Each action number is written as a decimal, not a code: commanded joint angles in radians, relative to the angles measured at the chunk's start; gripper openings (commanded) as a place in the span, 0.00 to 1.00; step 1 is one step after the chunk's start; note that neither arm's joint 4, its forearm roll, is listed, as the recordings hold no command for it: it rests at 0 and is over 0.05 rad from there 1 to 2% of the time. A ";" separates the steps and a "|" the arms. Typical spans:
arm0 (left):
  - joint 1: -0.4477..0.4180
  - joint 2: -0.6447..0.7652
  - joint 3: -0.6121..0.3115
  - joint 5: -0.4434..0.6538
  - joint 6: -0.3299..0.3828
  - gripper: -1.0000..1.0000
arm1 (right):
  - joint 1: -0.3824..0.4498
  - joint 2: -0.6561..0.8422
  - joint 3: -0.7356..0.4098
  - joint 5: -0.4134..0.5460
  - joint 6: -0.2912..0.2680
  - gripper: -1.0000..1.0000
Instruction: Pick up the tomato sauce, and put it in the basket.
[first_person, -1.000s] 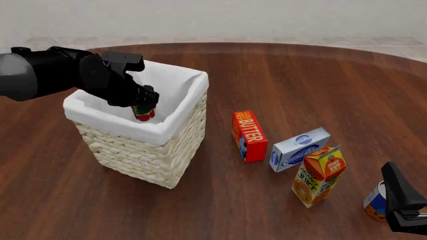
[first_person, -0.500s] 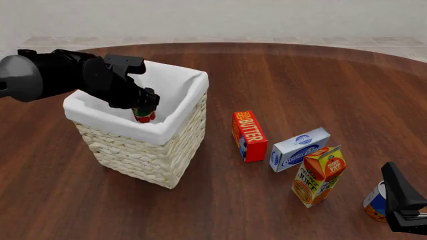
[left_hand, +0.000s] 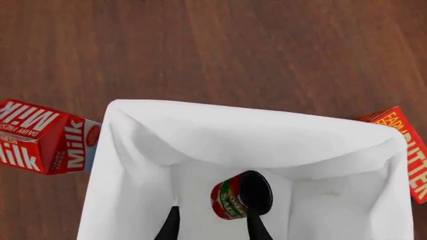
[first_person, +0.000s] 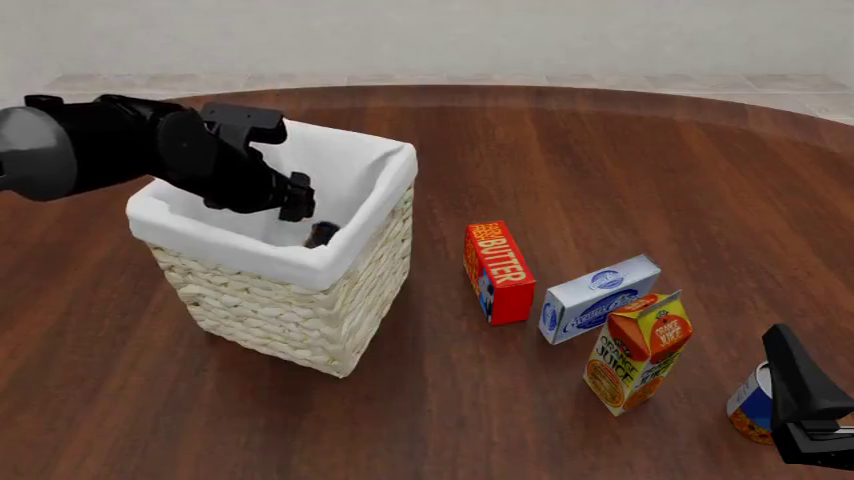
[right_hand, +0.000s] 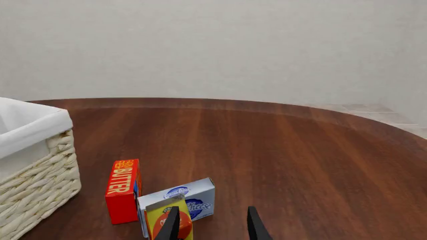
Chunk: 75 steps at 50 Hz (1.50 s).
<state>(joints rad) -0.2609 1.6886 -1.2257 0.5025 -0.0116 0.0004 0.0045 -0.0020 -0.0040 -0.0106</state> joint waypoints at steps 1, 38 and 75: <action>0.000 0.002 -0.003 0.002 0.002 1.00 | 0.000 0.001 0.000 0.001 0.004 1.00; -0.016 -0.217 0.035 0.126 -0.003 1.00 | 0.000 0.001 0.000 0.001 0.004 1.00; -0.085 -0.653 0.202 0.281 -0.085 1.00 | 0.000 0.001 0.000 0.001 0.004 1.00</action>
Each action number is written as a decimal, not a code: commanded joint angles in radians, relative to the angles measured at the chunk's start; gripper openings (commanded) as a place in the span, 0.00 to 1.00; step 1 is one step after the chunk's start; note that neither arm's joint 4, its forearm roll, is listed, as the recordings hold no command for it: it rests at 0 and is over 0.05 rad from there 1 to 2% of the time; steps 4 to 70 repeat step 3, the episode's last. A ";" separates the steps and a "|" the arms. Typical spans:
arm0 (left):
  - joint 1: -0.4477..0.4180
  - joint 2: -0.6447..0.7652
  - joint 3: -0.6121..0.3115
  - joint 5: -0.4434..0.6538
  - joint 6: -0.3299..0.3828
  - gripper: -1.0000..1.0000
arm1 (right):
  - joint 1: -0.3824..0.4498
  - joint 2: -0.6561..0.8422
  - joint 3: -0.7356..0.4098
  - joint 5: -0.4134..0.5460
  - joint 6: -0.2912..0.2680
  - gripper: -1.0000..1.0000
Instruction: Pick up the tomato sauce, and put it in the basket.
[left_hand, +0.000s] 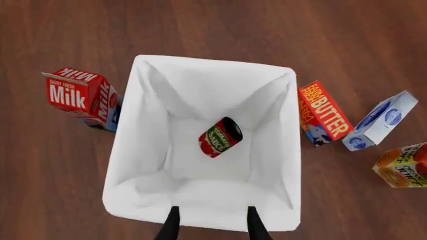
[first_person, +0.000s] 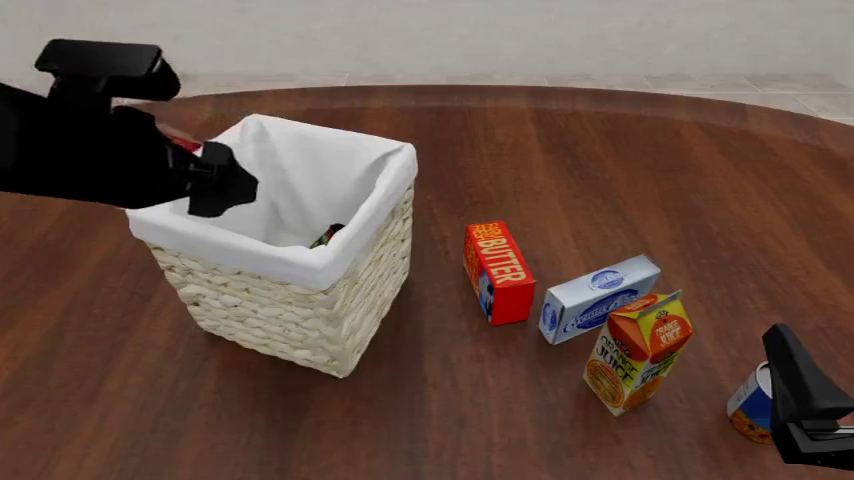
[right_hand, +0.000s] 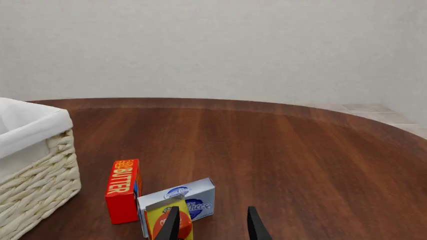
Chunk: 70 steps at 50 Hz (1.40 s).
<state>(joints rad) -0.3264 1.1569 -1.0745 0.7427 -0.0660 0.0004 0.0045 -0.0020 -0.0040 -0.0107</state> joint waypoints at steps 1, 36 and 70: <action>-0.021 -0.129 0.056 0.044 -0.033 1.00 | 0.000 0.001 0.000 0.001 0.004 1.00; -0.021 -0.144 0.063 0.049 -0.033 1.00 | 0.000 0.001 0.000 0.001 0.004 1.00; -0.021 -0.144 0.063 0.049 -0.033 1.00 | 0.000 0.001 0.000 0.001 0.004 1.00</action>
